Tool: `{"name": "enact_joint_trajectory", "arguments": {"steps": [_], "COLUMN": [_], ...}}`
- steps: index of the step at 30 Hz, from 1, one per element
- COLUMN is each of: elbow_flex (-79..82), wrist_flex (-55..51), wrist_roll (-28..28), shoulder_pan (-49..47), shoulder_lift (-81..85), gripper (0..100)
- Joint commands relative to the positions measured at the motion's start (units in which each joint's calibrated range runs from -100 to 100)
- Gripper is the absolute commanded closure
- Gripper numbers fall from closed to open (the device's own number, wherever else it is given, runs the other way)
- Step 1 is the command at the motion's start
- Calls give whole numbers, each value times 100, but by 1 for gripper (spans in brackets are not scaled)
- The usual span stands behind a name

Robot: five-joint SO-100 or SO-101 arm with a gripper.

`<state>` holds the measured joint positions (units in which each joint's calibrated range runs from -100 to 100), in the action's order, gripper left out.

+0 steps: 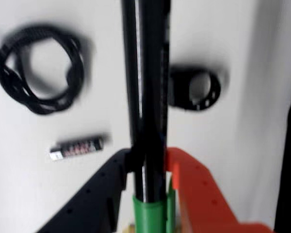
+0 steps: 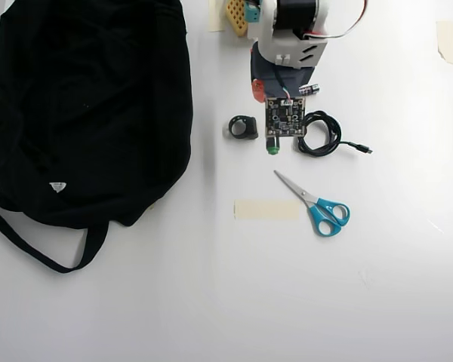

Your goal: Put the green marker into the black bag

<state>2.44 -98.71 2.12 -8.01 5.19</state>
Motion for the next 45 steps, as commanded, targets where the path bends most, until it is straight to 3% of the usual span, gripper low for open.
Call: {"name": "enact_joint_trajectory", "arguments": {"steps": [1, 14, 26, 34, 39, 40, 43, 45], "elbow_flex": [98, 98, 107, -414, -1394, -1394, -1385, -1376], "wrist_flex": [-17, 26, 1077, 2705, 2722, 2722, 2722, 2662], "wrist_roll": [97, 212, 291, 254, 233, 233, 233, 244], "shoulder_pan": [68, 2087, 4421, 5932, 6231, 6231, 6223, 6179], "shoulder_lift": [419, 402, 344, -1490, -2461, -2469, -2469, -2419], "gripper": [98, 98, 98, 98, 97, 97, 75, 70]}}
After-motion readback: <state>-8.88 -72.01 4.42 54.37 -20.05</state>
